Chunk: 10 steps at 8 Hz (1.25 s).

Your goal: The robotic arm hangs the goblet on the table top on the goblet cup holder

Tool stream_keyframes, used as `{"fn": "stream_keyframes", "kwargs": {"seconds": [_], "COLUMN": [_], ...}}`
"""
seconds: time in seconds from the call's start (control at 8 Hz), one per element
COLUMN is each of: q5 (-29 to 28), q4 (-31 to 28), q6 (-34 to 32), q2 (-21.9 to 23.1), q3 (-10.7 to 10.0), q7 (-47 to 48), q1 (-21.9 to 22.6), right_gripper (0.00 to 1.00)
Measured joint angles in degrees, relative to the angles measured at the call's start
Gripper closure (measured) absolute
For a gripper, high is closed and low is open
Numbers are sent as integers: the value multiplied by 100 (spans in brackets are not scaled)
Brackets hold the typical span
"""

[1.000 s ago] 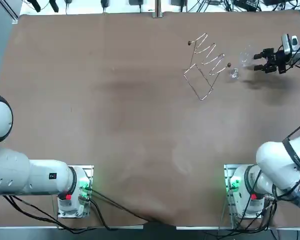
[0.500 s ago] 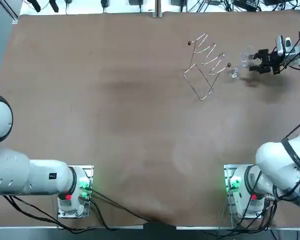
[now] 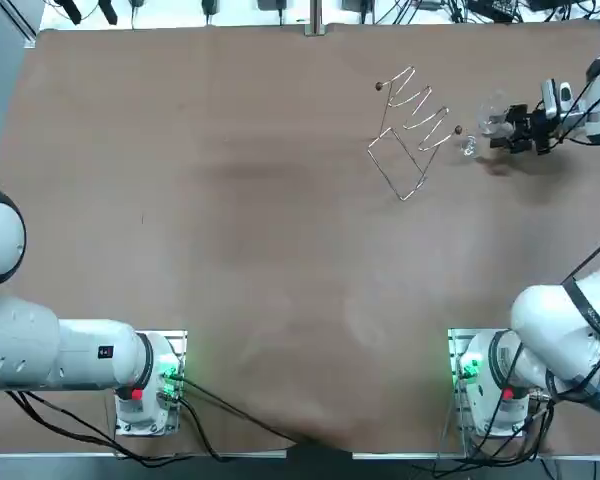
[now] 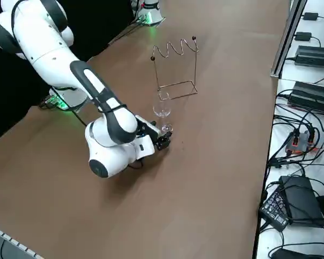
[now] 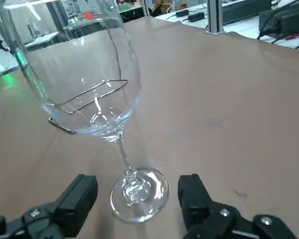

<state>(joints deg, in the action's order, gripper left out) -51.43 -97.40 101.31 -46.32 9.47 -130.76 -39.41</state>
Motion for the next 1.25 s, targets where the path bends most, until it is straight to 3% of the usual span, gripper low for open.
{"fn": "stream_keyframes", "kwargs": {"seconds": [1.25], "q5": [-286], "q4": [-183], "q6": [97], "q2": [16], "q3": [132], "q7": [-427], "q1": [122], "right_gripper": [0]}}
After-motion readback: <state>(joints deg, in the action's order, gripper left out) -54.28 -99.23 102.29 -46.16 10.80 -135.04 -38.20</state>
